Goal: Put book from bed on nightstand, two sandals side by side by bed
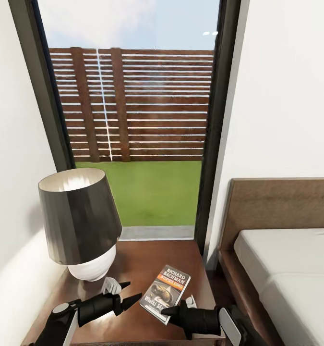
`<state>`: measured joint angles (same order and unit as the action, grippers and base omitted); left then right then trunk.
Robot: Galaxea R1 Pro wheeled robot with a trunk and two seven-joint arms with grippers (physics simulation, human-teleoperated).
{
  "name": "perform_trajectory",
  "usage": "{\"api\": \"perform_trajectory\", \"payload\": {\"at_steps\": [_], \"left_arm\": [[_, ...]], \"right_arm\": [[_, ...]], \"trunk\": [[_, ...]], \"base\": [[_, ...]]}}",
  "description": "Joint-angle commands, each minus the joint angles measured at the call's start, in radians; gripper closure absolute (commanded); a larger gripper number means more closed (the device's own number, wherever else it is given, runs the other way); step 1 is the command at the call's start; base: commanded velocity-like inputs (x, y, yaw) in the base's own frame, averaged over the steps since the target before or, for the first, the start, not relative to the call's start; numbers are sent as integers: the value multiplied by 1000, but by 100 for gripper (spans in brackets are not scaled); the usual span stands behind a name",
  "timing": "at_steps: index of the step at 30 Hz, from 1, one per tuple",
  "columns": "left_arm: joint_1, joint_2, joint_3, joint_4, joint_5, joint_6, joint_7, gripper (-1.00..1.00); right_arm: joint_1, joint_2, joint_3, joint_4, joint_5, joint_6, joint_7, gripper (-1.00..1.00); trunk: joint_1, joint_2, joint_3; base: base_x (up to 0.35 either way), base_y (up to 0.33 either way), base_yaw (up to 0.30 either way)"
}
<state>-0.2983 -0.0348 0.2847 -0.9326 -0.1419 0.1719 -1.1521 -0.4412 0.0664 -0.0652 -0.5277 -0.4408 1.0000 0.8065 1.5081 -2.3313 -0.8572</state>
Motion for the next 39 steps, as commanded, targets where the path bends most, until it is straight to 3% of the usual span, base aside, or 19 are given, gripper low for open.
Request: {"api": "perform_trajectory", "payload": {"at_steps": [1,20,24,33,39], "left_arm": [[-1,-2,5,-2,-7,11,-8,-100],[-1,-1,5,-2,-6,11,-8,-100],[-1,-2,5,-1,-6,11,-8,-100],[-1,-2,5,-2,-7,11,-8,-100],[-1,-2,5,-1,-6,11,-8,-100]], "right_arm": [[-1,1,-7,0,8,3,7,100],[-1,1,-6,1,8,3,7,100],[-1,1,-6,1,8,3,7,100],[-1,1,-5,0,8,3,7,100],[-1,1,-5,1,8,3,7,100]], "trunk": [[0,0,-1],[0,0,-1],[15,-28,-14],[15,-28,-14],[30,-56,-26]], "base": [[0,0,0],[45,0,0],[0,0,0],[0,0,0],[0,0,0]]}}
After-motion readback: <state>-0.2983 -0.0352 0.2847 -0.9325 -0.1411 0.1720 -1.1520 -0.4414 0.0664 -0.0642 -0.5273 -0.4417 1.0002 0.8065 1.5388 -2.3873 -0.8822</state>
